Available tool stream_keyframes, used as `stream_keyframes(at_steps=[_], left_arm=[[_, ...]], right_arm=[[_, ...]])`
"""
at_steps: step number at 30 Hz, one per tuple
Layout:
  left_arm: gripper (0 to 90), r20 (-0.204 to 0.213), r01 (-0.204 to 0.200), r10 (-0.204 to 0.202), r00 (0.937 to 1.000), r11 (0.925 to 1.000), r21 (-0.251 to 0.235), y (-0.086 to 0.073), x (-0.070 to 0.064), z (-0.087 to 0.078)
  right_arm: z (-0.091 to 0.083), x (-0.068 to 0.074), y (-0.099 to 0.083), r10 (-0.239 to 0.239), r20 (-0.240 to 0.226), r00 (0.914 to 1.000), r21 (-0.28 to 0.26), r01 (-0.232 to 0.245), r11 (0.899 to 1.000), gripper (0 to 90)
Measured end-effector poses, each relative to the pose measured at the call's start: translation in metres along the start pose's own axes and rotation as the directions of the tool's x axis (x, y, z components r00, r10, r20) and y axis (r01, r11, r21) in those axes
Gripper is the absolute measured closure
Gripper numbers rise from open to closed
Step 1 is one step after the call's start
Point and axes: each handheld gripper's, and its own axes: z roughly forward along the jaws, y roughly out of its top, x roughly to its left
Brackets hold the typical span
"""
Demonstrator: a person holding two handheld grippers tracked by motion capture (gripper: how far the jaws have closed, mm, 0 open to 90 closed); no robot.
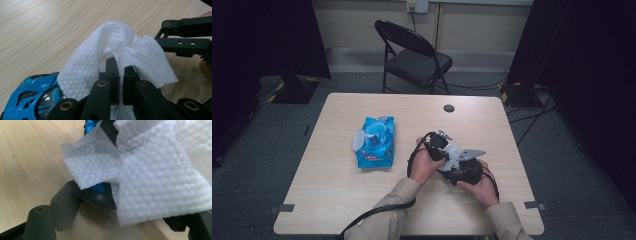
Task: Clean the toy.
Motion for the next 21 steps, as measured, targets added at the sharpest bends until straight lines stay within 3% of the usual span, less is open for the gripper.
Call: stream_keyframes(at_steps=[5, 8, 21], left_arm=[[84.9, -0.009, -0.009, 0.009, 0.9999, 0.9999, 0.006, 0.002, 0.002, 0.003], [85.0, -0.003, 0.017, -0.017, 0.9999, 0.9998, 0.004, 0.002, 0.004, 0.003], [84.3, -0.064, 0.043, -0.044, 0.9969, 0.9989, -0.017, 0.001, 0.024, -0.001]], right_arm=[[0.0, 0.0, 0.0, 0.001, 0.0, 1.0, 0.0, -0.001, 1.0, 25.2], [0.0, 0.0, 0.0, -0.001, -0.002, 1.0, 0.0, 0.001, 1.0, 25.3], [0.0, 0.0, 0.0, -0.002, -0.002, 1.0, -0.001, 0.002, 1.0, 25.3]])
